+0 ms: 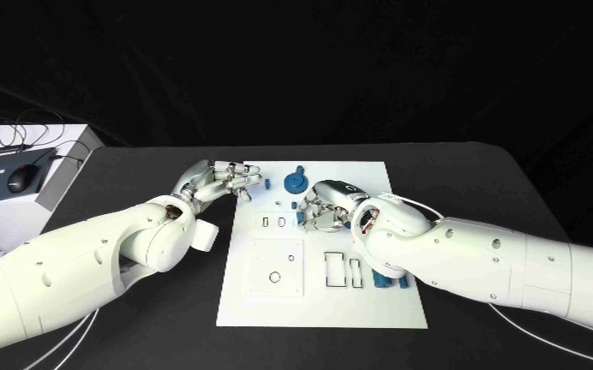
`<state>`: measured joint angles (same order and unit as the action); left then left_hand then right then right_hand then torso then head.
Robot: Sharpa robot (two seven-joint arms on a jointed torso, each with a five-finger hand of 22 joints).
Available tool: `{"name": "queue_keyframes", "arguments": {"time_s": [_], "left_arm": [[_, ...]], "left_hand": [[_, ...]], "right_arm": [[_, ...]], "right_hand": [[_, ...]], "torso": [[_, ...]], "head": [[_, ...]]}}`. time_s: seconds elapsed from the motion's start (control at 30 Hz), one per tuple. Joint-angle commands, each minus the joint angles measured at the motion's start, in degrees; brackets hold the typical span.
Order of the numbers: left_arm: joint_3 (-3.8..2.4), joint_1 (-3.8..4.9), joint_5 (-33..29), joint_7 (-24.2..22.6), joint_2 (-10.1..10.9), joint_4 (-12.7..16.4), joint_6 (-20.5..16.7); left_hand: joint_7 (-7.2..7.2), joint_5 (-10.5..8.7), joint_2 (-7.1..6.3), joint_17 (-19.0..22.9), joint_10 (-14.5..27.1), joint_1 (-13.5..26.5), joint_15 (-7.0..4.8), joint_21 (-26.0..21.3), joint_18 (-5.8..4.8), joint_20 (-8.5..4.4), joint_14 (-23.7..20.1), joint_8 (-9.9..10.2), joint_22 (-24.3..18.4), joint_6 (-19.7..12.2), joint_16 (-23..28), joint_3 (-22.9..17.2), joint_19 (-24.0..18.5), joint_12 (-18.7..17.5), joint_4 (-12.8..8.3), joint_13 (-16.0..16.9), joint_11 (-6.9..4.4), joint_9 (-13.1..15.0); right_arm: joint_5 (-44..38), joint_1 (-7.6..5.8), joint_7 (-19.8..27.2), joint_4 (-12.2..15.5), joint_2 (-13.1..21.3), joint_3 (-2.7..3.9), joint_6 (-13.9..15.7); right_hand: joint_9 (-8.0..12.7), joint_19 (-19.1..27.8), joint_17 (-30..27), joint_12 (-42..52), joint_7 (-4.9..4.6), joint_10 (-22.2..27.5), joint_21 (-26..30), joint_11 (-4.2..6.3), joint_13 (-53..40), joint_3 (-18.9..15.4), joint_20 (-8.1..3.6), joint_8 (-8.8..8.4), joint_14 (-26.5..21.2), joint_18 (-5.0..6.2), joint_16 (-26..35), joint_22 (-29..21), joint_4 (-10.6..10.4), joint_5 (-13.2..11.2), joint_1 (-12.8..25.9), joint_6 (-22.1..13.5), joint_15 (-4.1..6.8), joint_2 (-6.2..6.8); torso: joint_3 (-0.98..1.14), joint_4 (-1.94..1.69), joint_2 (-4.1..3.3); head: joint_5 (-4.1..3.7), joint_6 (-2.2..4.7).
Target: Assemble the parts on the task board
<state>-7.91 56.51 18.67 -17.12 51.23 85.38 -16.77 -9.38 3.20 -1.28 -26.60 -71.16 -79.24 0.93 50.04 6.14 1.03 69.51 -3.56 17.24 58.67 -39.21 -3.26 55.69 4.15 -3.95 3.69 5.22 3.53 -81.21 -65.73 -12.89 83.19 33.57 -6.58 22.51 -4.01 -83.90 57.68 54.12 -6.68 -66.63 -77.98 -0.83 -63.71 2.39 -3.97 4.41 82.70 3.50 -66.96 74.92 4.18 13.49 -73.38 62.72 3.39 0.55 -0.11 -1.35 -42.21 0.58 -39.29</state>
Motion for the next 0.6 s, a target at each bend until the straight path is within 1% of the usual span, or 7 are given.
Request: {"name": "queue_keyframes", "arguments": {"time_s": [0.03, 0.1, 0.3, 0.43, 0.6], "left_arm": [[-0.04, -0.04, 0.1, -0.3, 0.0, 0.1, 1.0], [-0.04, -0.04, 0.1, -0.3, -0.1, 0.1, 1.0], [-0.04, -0.04, 0.1, -0.2, -0.1, 0.1, 1.1], [-0.04, -0.04, 0.1, -0.2, -0.1, 0.1, 1.1], [-0.04, -0.04, 0.1, -0.2, -0.1, 0.0, 1.2]], "left_hand": [[0.05, -0.10, 0.32, 0.0, 0.4, 0.0, 0.00, 0.2, 0.24, -0.01, -0.5, -0.1, 0.0, -0.2, -0.3, 0.1, -0.6, -0.1, 0.0, -0.1, -0.17, 0.1], [0.05, -0.10, 0.32, 0.0, 0.4, 0.0, 0.00, 0.2, 0.24, -0.01, -0.5, -0.1, 0.0, -0.2, -0.3, 0.1, -0.6, -0.1, 0.0, -0.1, -0.17, 0.1], [0.07, -0.10, 0.40, 0.1, 0.4, -0.1, 0.00, 0.2, 0.23, -0.01, -0.6, -0.1, 0.0, -0.2, -0.4, 0.1, -0.6, -0.1, -0.1, -0.1, -0.18, 0.1], [0.07, -0.10, 0.38, 0.1, 0.4, -0.1, 0.01, 0.2, 0.22, 0.00, -0.6, -0.2, 0.0, -0.2, -0.4, 0.1, -0.6, -0.1, -0.1, -0.1, -0.16, 0.1], [0.07, -0.10, 0.38, 0.1, 0.4, -0.1, 0.01, 0.2, 0.22, 0.00, -0.6, -0.2, 0.0, -0.2, -0.4, 0.1, -0.6, -0.1, -0.1, -0.1, -0.16, 0.1]], "right_arm": [[-0.7, 0.05, -0.4, 0.1, 0.0, 0.00, 0.9], [-0.7, 0.05, -0.4, 0.1, 0.0, 0.00, 0.9], [-0.7, 0.06, -0.4, 0.1, 0.0, 0.00, 0.9], [-0.7, 0.06, -0.4, 0.0, 0.1, 0.00, 0.9], [-0.7, 0.06, -0.4, 0.0, 0.1, 0.00, 1.0]], "right_hand": [[0.0, -4.5, -0.1, 0.0, -0.46, 0.3, 0.2, -0.30, 0.1, 0.0, 0.04, -0.30, 0.0, -0.75, 0.0, 11.8, -0.4, -0.3, 0.1, -0.1, -0.23, 0.69], [0.0, -4.5, -0.1, -0.1, -0.60, 0.4, 0.1, -0.39, 0.2, 0.0, 0.11, -0.34, 0.0, -0.74, 0.0, 11.8, -0.8, -0.5, 0.0, -0.5, -0.30, 1.04], [0.0, -4.4, -0.2, -0.3, -0.81, 0.6, 0.2, -0.53, 0.4, 0.0, 0.21, -0.40, -0.1, -0.70, -0.1, 11.8, -1.1, -1.0, -0.1, -1.1, -0.41, 1.51], [0.0, -4.4, -0.1, -0.5, -1.16, 1.0, 0.3, -0.78, 0.8, 0.0, 0.42, -0.43, -0.1, -0.65, -0.1, 11.8, -1.8, -1.5, 0.0, -2.1, -0.66, 2.34], [0.0, -4.4, -0.1, -0.7, -1.46, 1.3, 0.3, -0.98, 1.1, 0.1, 0.60, -0.51, -0.1, -0.60, -0.1, 11.8, -2.2, -2.2, 0.0, -3.1, -0.82, 2.73]], "torso": [[-0.02, 0.01, -0.03], [-0.02, 0.01, -0.03], [-0.01, 0.01, 0.00], [0.01, 0.03, 0.01], [0.00, 0.00, 0.01]], "head": [[0.04, -0.07], [0.04, -0.07], [0.02, -0.13], [-0.03, -0.18], [-0.09, -0.20]]}}
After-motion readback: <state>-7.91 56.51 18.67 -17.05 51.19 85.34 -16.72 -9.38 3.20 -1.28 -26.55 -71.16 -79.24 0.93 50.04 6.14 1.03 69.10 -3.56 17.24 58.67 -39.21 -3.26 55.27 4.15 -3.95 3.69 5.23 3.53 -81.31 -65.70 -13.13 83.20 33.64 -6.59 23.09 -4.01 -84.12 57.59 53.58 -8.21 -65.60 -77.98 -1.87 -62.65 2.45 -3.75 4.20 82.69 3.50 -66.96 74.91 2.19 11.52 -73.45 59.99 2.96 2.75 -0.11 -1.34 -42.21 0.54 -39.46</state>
